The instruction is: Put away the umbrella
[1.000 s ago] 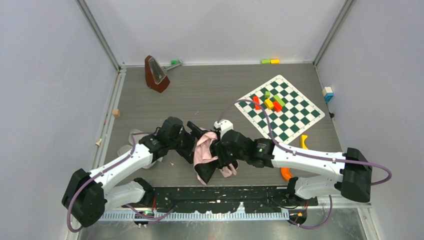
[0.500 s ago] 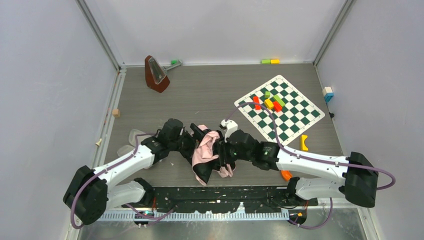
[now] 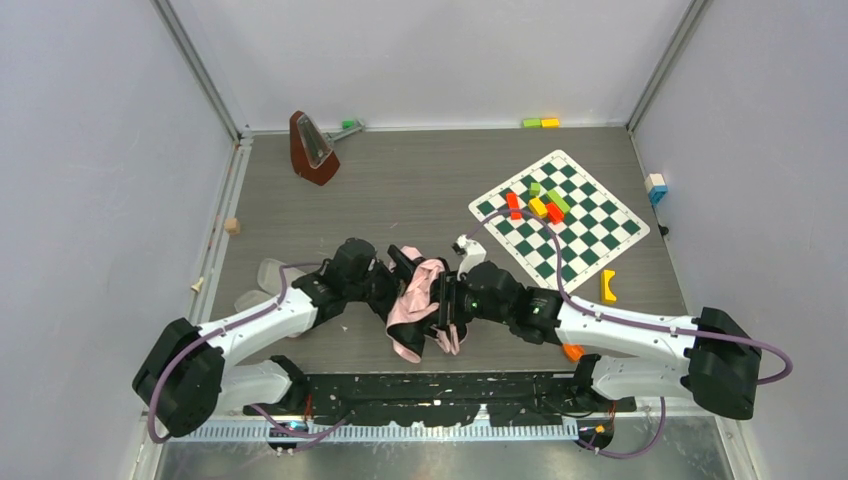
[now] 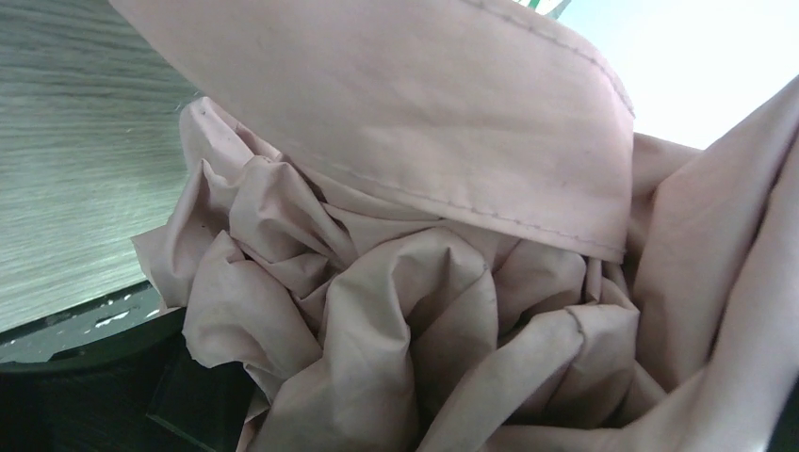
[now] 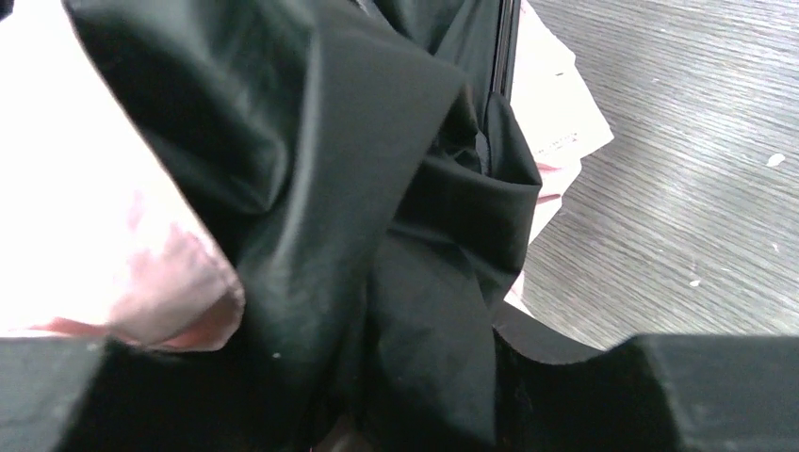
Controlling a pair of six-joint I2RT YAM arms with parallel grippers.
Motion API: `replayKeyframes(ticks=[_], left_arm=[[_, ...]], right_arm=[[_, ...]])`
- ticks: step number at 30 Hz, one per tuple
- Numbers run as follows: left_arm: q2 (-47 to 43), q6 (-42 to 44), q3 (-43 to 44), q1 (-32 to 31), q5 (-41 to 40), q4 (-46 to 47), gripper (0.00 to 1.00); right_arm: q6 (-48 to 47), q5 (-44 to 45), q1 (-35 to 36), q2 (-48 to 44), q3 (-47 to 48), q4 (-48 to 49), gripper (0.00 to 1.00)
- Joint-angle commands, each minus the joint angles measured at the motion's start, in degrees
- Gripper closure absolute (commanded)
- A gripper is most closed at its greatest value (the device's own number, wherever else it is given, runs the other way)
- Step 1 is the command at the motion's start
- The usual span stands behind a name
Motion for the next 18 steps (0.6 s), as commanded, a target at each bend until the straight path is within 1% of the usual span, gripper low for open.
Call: replayKeyframes(ticks=[1, 5, 9, 14, 18], left_arm=[[0.16, 5.45, -0.34, -2.18, 8.59, -0.82, 0.01], [-1.76, 7.83, 1.13, -1.57, 7.85, -0.28, 0.01], [-3.30, 13.05, 4.44, -1.49, 7.02, -3.58, 0.01], [-3.70, 15.02, 5.60, -1.49, 7.67, -1.41, 0.01], [-3.01, 14.90, 5.62, -1.48, 8.55, 0.59, 0.01]], right_arm=[[5.64, 4.91, -3.48, -4.13, 2.64, 27.06, 0.95], [12.21, 4.26, -5.77, -5.92, -1.97, 34.38, 0.95], [18.11, 3.83, -7.46, -6.40, -4.49, 40.63, 0.95], [24.99, 3.65, -8.09, -4.49, -4.45, 49.48, 0.95], [29.40, 1.88, -8.15, -2.04, -2.73, 53.07, 0.95]])
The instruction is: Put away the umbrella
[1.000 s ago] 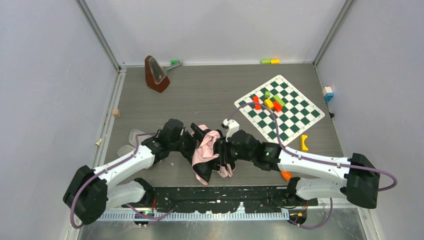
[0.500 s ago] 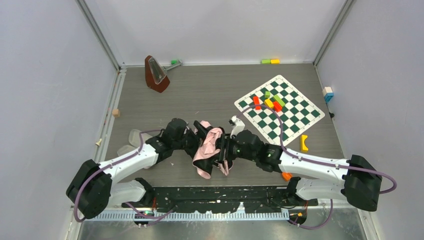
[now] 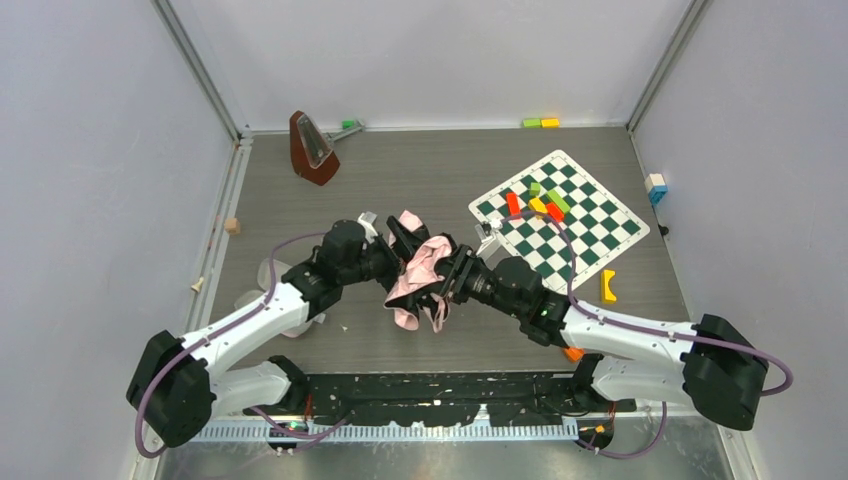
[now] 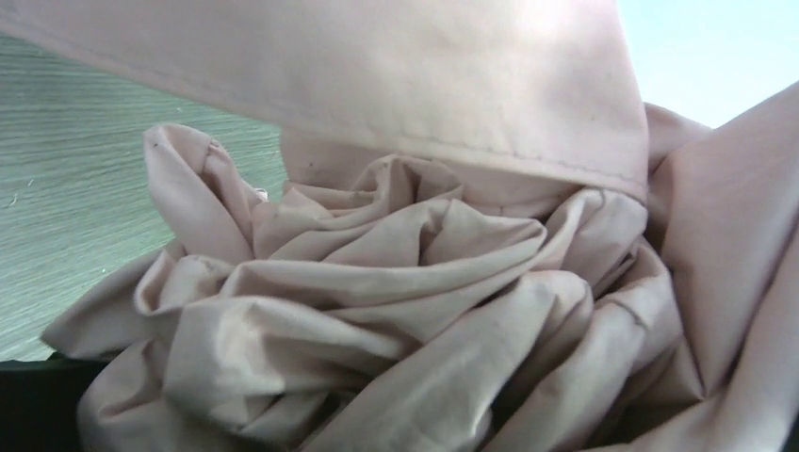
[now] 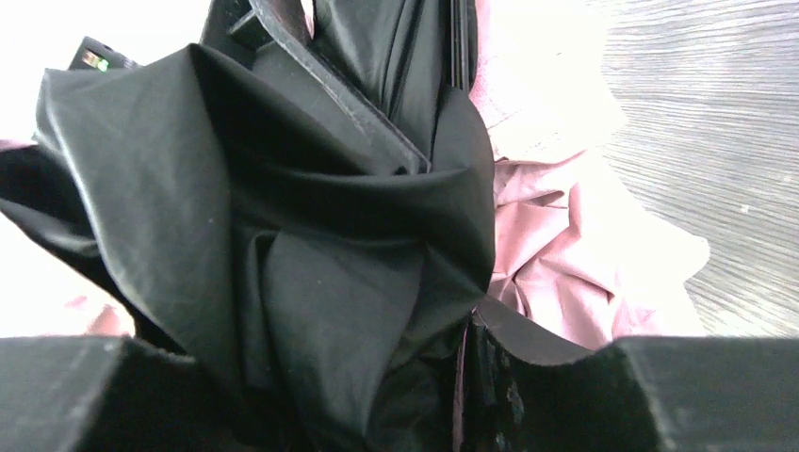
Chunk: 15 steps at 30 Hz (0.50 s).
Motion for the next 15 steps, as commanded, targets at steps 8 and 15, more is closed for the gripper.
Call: replayKeyframes(ticks=[8, 15], left_arm=[[-1.07, 7.98, 2.22, -1.37, 10.43, 4.73, 0.09], [-6.35, 6.40, 2.57, 1.45, 9.00, 19.07, 0.32]], right_arm=[[18.62, 3.37, -2.45, 3.84, 5.41, 32.24, 0.95], [25.26, -1.99, -2.61, 4.12, 6.11, 34.92, 0.95]])
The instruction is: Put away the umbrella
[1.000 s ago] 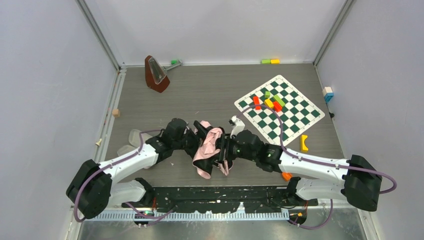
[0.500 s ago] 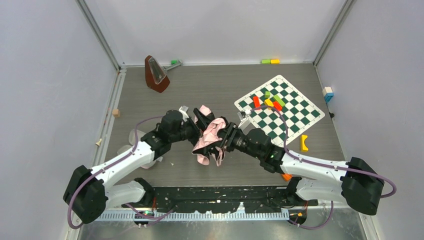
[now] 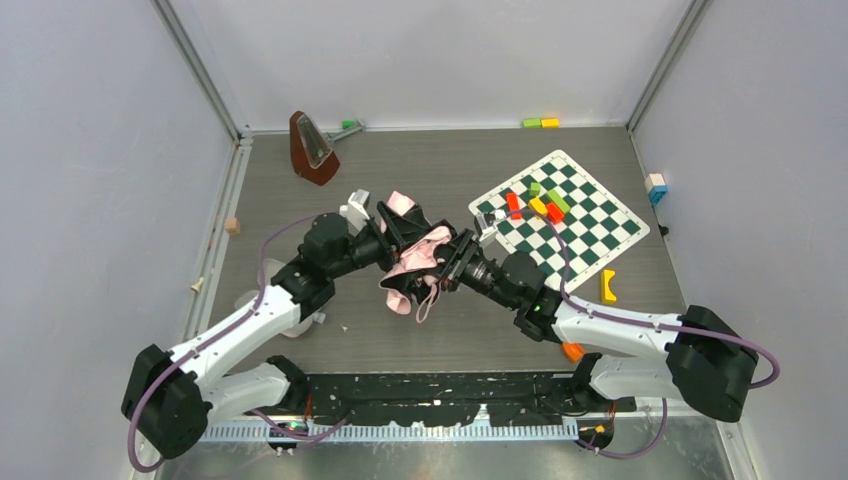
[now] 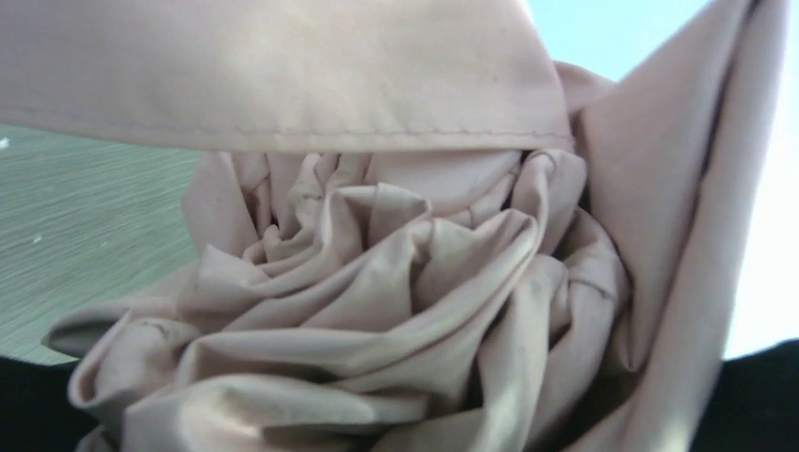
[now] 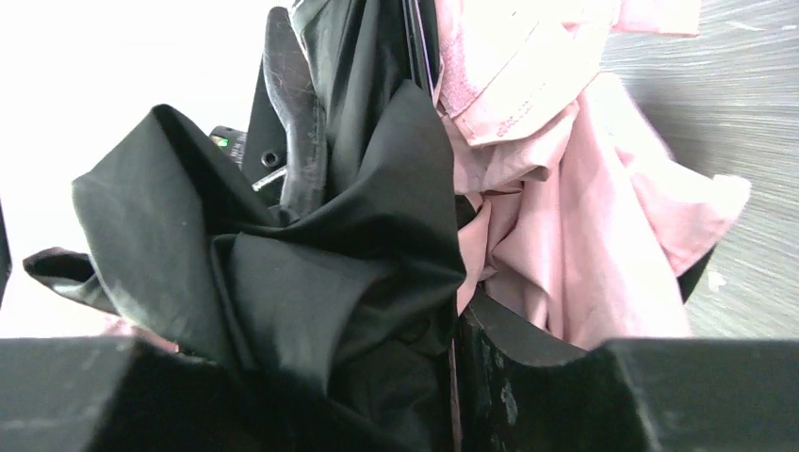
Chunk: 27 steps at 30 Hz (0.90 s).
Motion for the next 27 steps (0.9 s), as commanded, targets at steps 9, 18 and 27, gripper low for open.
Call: replayKeyframes(ticks=[9, 18, 27], left_arm=[[-5.96, 6.72, 4.59, -0.17, 10.73, 17.35, 0.19], [-2.02, 7.25, 8.12, 1.17, 12.75, 23.88, 0.11], [-0.10, 9.12, 12.00, 5.11, 11.72, 22.85, 0.05]], right_arm=[[14.45, -6.97, -1.64, 1.07, 11.18, 17.20, 0.95], [19.28, -11.06, -1.53, 0.09, 16.08, 11.02, 0.95], [21.59, -14.93, -1.36, -3.69, 15.62, 4.56, 0.95]])
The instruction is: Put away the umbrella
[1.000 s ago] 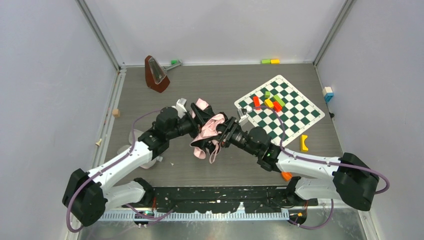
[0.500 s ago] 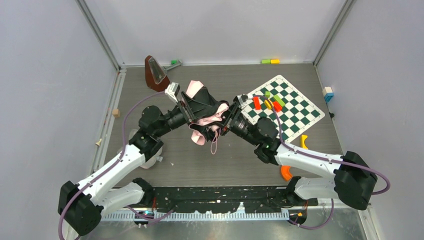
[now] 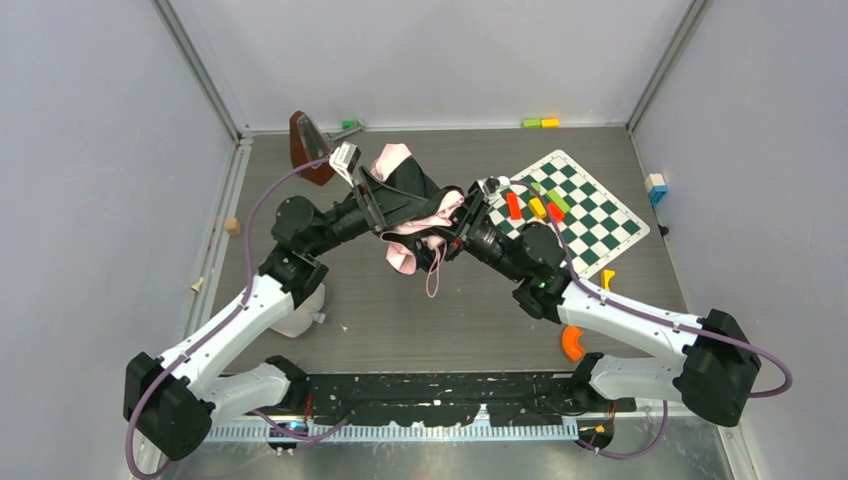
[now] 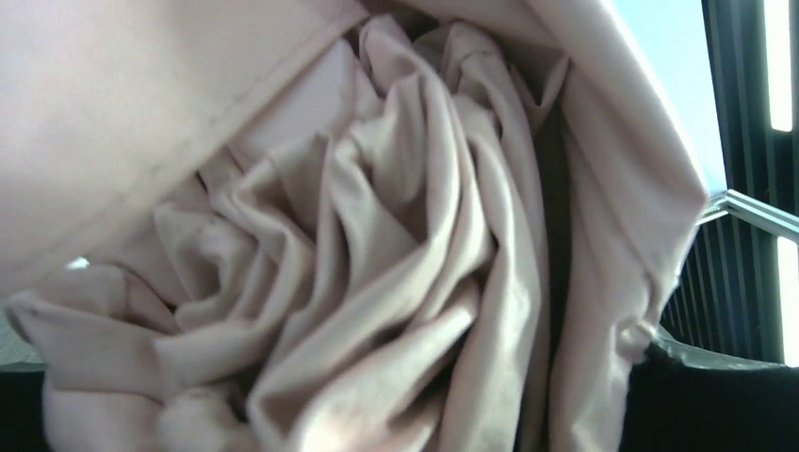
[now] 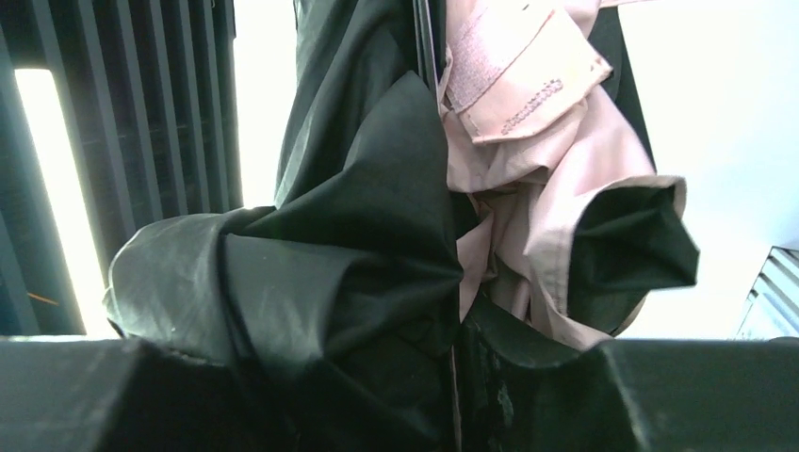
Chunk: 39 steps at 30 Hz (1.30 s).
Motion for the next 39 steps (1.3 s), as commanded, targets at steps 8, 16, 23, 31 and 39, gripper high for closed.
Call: replayKeyframes(ticks=[8, 16, 23, 31, 39], left_arm=[[3.02, 1.45, 4.44, 1.59, 0.27, 6.79, 0.02], [4.80, -0.70, 2.38, 1.59, -2.01, 21.21, 0.27], [5.14, -0.53, 4.36, 1.76, -2.90, 20.17, 1.00], [-5.27, 6.57, 1.66, 3.00, -11.97, -2.99, 1.00], [-14.33, 5.67, 3.87, 3.09, -27.20, -33.19, 1.00]], right_arm=[[6.25, -11.46, 2.10, -2.59, 5.00, 0.43, 0.95], [13.10, -12.36, 5.22, 3.55, 6.75, 9.09, 0.95], [12.86, -12.65, 4.70, 1.69, 3.29, 6.63, 0.88], [3.72, -15.37, -2.59, -7.51, 1.12, -9.29, 0.29], [-30.24, -16.08, -7.42, -13.49, 14.13, -55.70, 0.06]])
